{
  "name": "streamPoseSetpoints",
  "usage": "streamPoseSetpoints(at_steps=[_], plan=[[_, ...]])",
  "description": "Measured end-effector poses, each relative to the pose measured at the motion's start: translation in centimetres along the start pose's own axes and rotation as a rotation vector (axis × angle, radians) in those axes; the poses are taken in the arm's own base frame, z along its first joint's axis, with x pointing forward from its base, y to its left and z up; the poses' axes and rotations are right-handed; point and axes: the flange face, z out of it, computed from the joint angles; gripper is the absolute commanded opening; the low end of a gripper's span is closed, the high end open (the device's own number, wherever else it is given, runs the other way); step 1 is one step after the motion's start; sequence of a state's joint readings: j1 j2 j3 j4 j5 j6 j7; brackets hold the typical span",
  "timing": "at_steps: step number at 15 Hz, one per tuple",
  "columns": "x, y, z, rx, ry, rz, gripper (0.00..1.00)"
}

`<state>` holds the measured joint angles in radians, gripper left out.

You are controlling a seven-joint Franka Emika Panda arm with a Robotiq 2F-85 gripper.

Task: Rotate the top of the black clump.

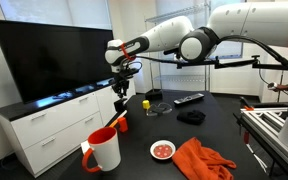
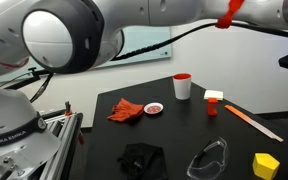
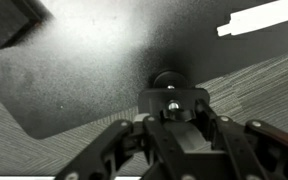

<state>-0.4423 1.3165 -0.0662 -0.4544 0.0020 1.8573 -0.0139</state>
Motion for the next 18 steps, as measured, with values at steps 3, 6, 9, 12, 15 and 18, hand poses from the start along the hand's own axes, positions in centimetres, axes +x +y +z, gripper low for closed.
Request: streamPoseSetpoints(at_steps=[3, 6, 9, 12, 15, 18], plan=[[0.0, -0.3, 0.0, -0.003, 0.002, 0.143, 0.16], [0.1, -0.7, 0.0, -0.011, 0.009, 0.284, 0.16], [0.1, -1.2, -0.1, -0.03, 0.018, 0.422, 0.16], [0.1, -1.5, -0.1, -0.051, 0.026, 0.556, 0.16], [0.1, -1.7, -0.1, -0.076, 0.039, 0.684, 0.16], [0.1, -2.0, -0.1, -0.097, 0.055, 0.808, 0.16]])
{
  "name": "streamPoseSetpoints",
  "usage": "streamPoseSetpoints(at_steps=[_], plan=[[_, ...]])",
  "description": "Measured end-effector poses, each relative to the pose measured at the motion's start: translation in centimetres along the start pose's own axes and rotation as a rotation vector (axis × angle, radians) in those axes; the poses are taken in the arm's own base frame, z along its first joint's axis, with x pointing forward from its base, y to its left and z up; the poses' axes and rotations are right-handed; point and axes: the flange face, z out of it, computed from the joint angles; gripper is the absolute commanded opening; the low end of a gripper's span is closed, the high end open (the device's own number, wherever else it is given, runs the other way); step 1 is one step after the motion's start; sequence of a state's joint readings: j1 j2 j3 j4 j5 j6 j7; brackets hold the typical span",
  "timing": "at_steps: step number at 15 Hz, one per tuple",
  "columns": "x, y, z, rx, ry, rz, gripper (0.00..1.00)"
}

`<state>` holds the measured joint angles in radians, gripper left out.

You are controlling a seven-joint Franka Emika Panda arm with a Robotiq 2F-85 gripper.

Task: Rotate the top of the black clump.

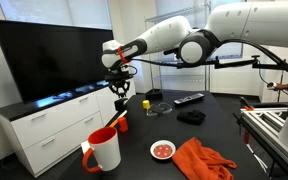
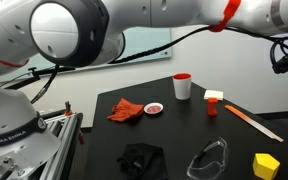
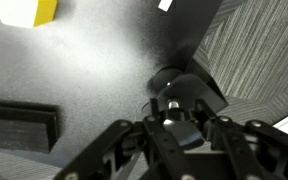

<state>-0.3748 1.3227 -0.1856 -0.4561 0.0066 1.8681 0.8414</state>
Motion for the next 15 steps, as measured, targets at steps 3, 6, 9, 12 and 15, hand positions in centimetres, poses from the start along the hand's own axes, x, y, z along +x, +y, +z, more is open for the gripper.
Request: streamPoseSetpoints(at_steps=[3, 6, 9, 12, 15], plan=[[-0.2, -0.16, 0.01, -0.017, 0.02, 0.098, 0.16], [-0.3, -0.22, 0.02, -0.027, 0.031, 0.162, 0.16], [-0.33, -0.22, 0.03, -0.031, 0.035, 0.206, 0.16], [-0.31, -0.22, 0.03, -0.03, 0.037, 0.245, 0.16], [-0.25, -0.22, 0.03, -0.024, 0.036, 0.284, 0.16]])
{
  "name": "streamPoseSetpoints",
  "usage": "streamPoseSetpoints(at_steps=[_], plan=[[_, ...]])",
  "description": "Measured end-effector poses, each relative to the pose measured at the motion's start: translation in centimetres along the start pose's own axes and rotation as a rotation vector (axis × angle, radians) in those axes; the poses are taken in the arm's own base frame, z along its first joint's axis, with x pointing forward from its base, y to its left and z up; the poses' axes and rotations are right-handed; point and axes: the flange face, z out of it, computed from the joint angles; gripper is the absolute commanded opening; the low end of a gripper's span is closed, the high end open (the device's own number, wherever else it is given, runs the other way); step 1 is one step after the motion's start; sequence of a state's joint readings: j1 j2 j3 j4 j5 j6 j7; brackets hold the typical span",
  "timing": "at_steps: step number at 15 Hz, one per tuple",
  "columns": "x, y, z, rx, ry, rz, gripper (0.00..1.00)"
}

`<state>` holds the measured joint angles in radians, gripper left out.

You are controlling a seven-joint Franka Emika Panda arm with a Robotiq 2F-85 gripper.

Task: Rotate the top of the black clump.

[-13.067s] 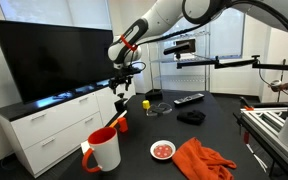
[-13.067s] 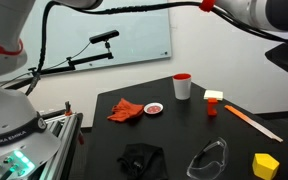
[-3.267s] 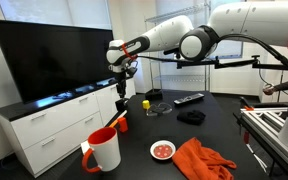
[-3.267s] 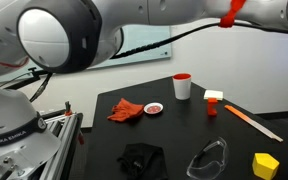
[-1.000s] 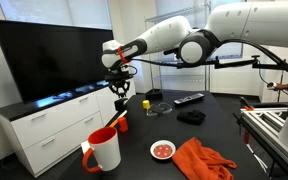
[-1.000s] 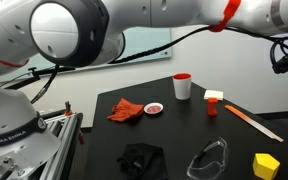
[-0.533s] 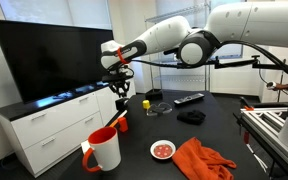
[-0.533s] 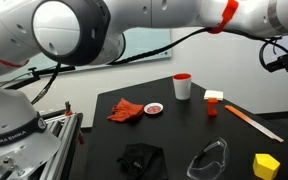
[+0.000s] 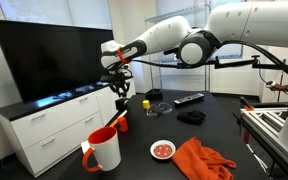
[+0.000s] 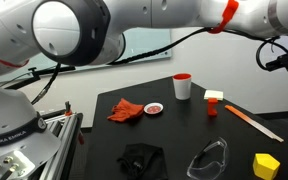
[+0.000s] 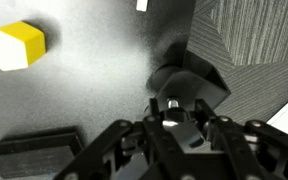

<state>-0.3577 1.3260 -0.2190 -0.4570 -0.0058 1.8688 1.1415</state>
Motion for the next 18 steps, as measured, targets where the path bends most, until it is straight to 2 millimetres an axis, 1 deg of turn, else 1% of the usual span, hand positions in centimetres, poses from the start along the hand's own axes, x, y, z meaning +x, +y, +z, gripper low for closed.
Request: streamPoseSetpoints(at_steps=[4, 5, 6, 7, 8, 10, 11, 13, 14, 15, 16, 18], plan=[[0.0, 0.0, 0.0, 0.002, -0.001, 0.035, 0.16], [0.0, 0.0, 0.0, 0.003, -0.001, 0.039, 0.66], [0.0, 0.0, 0.0, 0.003, -0.001, 0.04, 0.66], [0.0, 0.0, -0.1, 0.004, -0.001, 0.04, 0.73], [0.1, -0.2, -0.7, 0.014, 0.004, 0.027, 0.79], [0.7, -0.5, -3.3, 0.051, 0.016, -0.04, 0.94], [1.1, -0.6, -4.9, 0.07, 0.016, -0.089, 0.99], [2.0, -0.3, -7.8, 0.096, 0.001, -0.179, 1.0], [2.5, 0.0, -8.9, 0.104, -0.007, -0.223, 1.0], [3.1, 0.2, -9.5, 0.112, -0.013, -0.269, 1.0], [3.5, 0.5, -9.6, 0.117, -0.021, -0.315, 1.0], [4.3, 1.0, -8.6, 0.118, -0.039, -0.408, 1.0]])
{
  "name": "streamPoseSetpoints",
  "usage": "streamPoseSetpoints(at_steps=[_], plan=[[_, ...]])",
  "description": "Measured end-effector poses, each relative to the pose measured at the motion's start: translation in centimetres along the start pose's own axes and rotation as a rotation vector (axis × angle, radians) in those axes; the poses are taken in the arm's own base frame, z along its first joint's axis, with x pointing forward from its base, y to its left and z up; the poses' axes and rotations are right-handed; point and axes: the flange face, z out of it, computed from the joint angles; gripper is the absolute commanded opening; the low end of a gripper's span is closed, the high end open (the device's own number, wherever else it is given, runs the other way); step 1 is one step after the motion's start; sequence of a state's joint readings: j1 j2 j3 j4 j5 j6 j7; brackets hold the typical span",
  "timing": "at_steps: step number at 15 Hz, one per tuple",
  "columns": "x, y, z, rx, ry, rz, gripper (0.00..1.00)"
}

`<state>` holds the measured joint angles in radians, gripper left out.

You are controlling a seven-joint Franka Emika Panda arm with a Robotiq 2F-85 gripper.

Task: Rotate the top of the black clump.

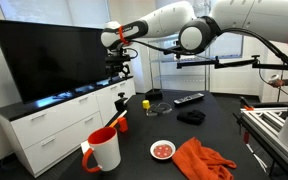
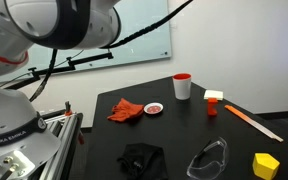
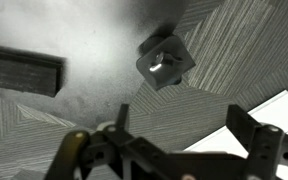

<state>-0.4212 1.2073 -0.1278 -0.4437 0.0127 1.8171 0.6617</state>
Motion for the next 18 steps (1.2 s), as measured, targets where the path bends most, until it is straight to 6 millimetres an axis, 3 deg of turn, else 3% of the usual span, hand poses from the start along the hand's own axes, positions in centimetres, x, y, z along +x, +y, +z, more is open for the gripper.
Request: streamPoseSetpoints(at_steps=[4, 9, 18], plan=[[0.3, 1.5, 3.0, -0.006, -0.056, -0.188, 1.0], [-0.7, 1.5, 5.8, 0.005, -0.11, -0.437, 1.0], [-1.6, 2.2, 8.0, 0.037, -0.195, -0.874, 1.0]])
